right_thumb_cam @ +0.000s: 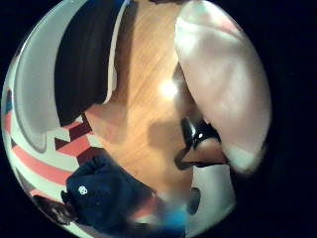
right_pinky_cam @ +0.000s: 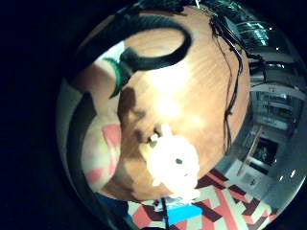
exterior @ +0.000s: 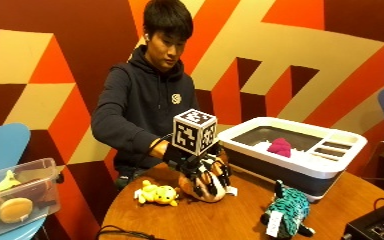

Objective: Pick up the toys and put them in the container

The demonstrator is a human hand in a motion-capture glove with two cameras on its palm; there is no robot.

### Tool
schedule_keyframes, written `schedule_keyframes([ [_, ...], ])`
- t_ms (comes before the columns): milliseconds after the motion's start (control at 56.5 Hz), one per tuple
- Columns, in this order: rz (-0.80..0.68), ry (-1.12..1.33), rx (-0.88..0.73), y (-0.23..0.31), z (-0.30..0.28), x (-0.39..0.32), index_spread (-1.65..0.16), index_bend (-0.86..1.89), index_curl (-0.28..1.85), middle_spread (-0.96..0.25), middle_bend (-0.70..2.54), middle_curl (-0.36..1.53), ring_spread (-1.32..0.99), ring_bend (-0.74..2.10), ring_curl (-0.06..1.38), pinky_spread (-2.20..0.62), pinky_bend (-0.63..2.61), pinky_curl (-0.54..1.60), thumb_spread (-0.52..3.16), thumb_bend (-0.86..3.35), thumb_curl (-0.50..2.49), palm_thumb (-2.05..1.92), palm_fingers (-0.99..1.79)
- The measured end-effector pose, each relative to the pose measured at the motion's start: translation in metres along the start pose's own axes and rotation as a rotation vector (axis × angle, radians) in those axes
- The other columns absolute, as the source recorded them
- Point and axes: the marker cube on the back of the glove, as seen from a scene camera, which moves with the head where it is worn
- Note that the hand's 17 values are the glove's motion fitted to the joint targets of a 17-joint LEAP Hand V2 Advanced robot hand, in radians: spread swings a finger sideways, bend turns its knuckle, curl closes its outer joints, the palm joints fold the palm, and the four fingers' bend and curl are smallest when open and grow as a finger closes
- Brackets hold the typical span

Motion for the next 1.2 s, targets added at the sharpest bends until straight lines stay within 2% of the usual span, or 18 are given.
schedule_keyframes([
  [106,-0.016,-0.044,0.066,-0.005,-0.002,0.002,-0.25,0.09,0.18,-0.05,0.19,0.24,-0.14,0.80,0.37,-0.15,1.10,0.42,1.50,0.18,0.47,0.57,0.51],
  [230,-0.027,-0.101,0.102,-0.012,-0.012,0.007,-0.26,0.13,0.16,-0.11,0.38,0.32,-0.28,0.99,0.46,-0.29,1.11,0.42,1.32,0.22,0.58,0.76,0.80],
  [407,-0.047,-0.111,0.121,-0.005,-0.049,-0.005,-0.29,0.24,0.19,-0.19,0.57,0.43,-0.37,1.07,0.54,-0.35,1.09,0.45,0.99,0.20,0.72,0.86,0.95],
  [566,-0.085,-0.139,0.269,0.009,-0.124,-0.027,-0.36,0.38,0.25,-0.24,0.72,0.53,-0.43,1.10,0.59,-0.37,1.08,0.47,0.75,0.19,0.84,0.87,0.97],
  [690,-0.156,-0.237,0.435,0.016,-0.173,-0.066,-0.40,0.47,0.30,-0.26,0.78,0.61,-0.46,1.14,0.63,-0.37,1.11,0.50,0.59,0.18,0.91,0.87,0.92],
  [743,-0.184,-0.284,0.448,0.012,-0.181,-0.083,-0.42,0.50,0.32,-0.27,0.80,0.64,-0.47,1.16,0.65,-0.38,1.13,0.51,0.54,0.18,0.94,0.86,0.90],
  [884,-0.227,-0.355,0.281,-0.012,-0.180,-0.123,-0.43,0.51,0.38,-0.27,0.79,0.70,-0.47,1.18,0.69,-0.38,1.18,0.54,0.43,0.14,0.98,0.82,0.74],
  [973,-0.233,-0.299,0.067,-0.023,-0.161,-0.141,-0.37,0.33,0.37,-0.23,0.62,0.66,-0.44,1.14,0.68,-0.36,1.28,0.55,0.53,0.08,0.96,0.74,0.44],
  [1026,-0.195,-0.280,0.027,-0.032,-0.159,-0.134,-0.32,0.31,0.40,-0.16,0.46,0.62,-0.32,0.91,0.66,-0.23,1.25,0.57,0.75,0.02,0.89,0.61,-0.16],
  [1132,-0.188,-0.296,0.096,-0.029,-0.166,-0.122,-0.27,0.29,0.36,-0.08,0.36,0.54,-0.18,0.49,0.49,-0.09,1.12,0.47,0.96,-0.05,0.77,0.45,-0.25],
  [1203,-0.202,-0.291,0.125,-0.012,-0.168,-0.109,-0.26,0.25,0.36,-0.05,0.30,0.51,-0.13,0.38,0.43,-0.03,1.04,0.43,1.06,-0.05,0.69,0.37,-0.19],
])
